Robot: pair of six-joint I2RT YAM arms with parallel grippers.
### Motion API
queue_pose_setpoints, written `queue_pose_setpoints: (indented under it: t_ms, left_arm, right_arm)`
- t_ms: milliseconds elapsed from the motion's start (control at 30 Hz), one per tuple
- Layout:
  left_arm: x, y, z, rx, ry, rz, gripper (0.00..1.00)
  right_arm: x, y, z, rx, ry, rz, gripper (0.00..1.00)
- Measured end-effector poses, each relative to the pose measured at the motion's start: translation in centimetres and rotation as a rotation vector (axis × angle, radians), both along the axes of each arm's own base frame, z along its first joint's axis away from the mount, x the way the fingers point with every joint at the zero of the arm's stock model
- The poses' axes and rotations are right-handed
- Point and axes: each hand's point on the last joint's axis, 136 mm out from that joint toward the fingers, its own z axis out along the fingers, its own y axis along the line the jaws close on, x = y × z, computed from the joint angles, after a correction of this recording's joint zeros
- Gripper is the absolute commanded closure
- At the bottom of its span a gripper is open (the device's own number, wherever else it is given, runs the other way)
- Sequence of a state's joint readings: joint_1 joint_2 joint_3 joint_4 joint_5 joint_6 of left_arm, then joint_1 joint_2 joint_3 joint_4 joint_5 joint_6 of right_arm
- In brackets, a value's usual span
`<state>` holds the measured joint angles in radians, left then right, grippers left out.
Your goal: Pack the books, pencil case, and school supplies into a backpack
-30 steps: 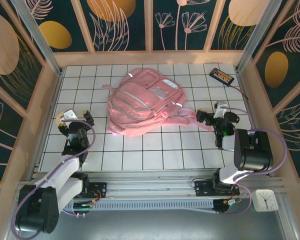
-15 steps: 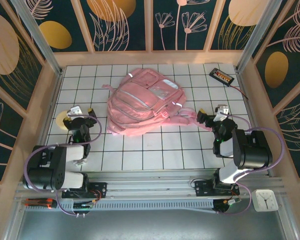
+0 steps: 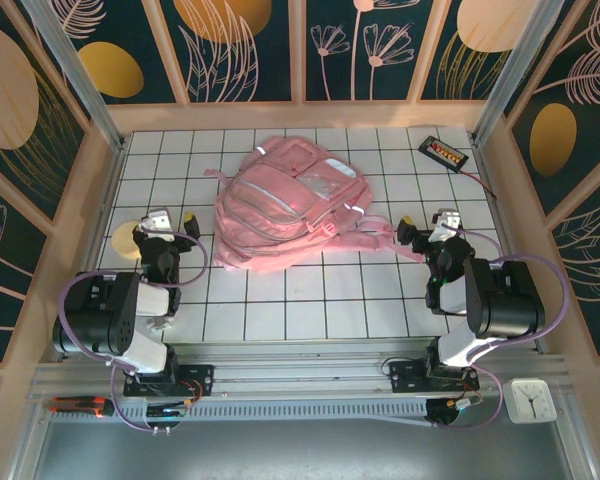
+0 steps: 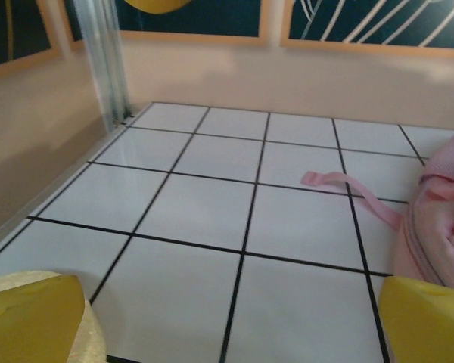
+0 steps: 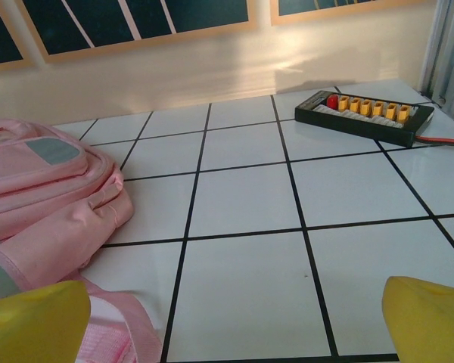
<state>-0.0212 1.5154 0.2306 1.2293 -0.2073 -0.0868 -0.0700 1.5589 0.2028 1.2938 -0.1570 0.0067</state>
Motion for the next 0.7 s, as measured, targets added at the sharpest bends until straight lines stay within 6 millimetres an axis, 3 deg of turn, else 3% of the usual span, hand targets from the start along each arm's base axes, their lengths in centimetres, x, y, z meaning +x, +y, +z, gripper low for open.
queue_pose_setpoints:
  t_ms: [700]
  left_arm:
    - [-0.38, 0.71, 0.56, -0.004, -0.033, 0.040, 0.01]
  right_arm:
    - [0.01, -0.02, 0.01, -0.001, 0.000, -0.002, 0.01]
